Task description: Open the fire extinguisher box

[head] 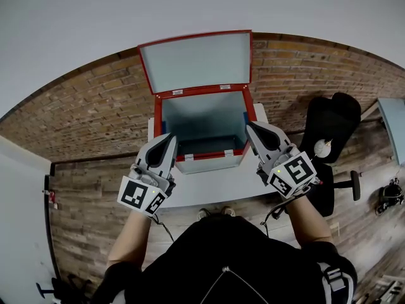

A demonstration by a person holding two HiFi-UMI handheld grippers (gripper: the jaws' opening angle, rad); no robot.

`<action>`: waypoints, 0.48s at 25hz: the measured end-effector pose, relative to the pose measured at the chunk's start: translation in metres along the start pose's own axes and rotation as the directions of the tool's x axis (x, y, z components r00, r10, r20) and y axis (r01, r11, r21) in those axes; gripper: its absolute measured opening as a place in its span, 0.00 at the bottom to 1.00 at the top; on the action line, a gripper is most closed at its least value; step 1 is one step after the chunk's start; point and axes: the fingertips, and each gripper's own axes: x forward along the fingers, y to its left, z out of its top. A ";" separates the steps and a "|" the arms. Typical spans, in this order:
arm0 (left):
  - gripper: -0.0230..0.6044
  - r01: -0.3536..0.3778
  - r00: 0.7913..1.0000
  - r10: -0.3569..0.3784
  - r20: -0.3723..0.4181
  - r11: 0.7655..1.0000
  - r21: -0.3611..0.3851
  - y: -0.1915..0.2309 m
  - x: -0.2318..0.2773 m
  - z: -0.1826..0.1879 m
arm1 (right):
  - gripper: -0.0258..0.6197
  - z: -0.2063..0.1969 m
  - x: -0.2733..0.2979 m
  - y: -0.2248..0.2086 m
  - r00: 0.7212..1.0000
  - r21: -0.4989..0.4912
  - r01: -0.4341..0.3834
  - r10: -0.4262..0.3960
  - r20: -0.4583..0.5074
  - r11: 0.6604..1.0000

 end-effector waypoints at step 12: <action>0.11 0.053 0.998 -0.056 -0.021 0.992 -0.113 -0.029 -0.011 -0.046 | 0.07 -0.044 -0.013 0.028 0.999 0.040 -0.032 0.034 -0.040 0.999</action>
